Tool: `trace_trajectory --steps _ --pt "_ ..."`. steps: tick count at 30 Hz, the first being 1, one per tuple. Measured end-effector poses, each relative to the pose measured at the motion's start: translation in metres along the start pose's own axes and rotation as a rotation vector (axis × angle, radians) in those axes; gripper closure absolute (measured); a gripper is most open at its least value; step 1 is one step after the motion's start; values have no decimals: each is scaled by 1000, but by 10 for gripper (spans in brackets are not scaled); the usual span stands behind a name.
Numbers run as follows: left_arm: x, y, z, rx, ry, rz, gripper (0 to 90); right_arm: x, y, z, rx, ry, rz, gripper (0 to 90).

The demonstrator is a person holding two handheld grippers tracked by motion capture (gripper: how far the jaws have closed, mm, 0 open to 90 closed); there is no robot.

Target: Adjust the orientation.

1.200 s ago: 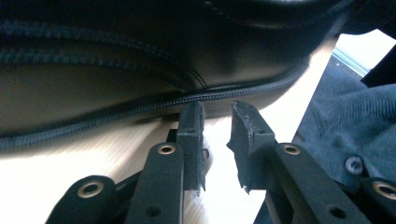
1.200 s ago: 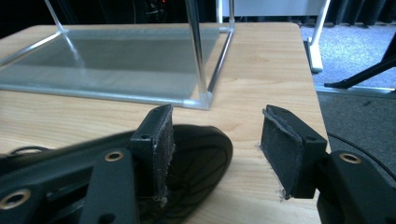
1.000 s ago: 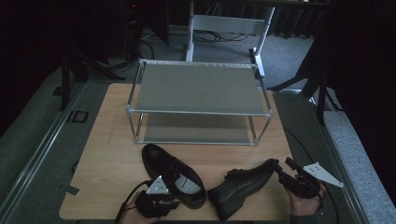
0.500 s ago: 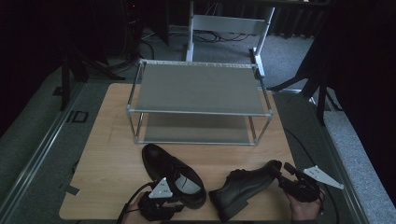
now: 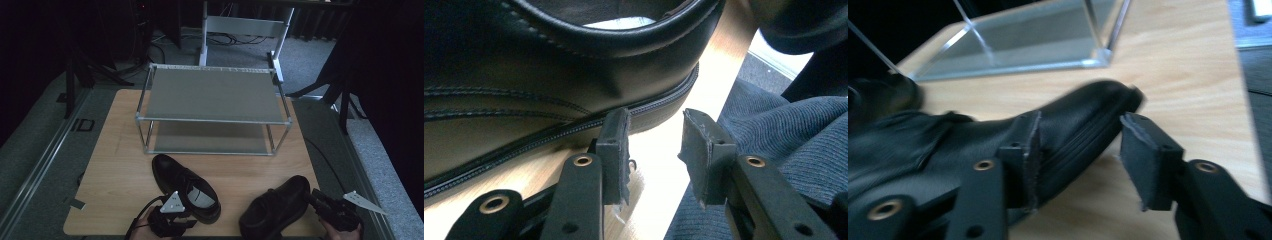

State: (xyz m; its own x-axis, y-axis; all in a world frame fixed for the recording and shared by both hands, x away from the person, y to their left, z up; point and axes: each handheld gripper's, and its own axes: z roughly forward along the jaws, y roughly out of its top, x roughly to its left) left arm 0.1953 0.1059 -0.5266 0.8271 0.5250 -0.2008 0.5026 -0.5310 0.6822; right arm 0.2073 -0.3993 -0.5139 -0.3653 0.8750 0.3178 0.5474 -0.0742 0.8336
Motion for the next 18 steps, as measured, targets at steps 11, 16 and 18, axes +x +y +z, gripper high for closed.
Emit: trace_trajectory --steps 11,16,18 --pt "0 2 8 17 -9 -2 639 -11 -3 33 147 22 -5 659" --pt "-1 2 6 10 -1 5 635 -14 -1 30 108 -21 32 631" --pt "0 1 2 1 6 -1 634 -20 -2 25 100 -96 57 614"
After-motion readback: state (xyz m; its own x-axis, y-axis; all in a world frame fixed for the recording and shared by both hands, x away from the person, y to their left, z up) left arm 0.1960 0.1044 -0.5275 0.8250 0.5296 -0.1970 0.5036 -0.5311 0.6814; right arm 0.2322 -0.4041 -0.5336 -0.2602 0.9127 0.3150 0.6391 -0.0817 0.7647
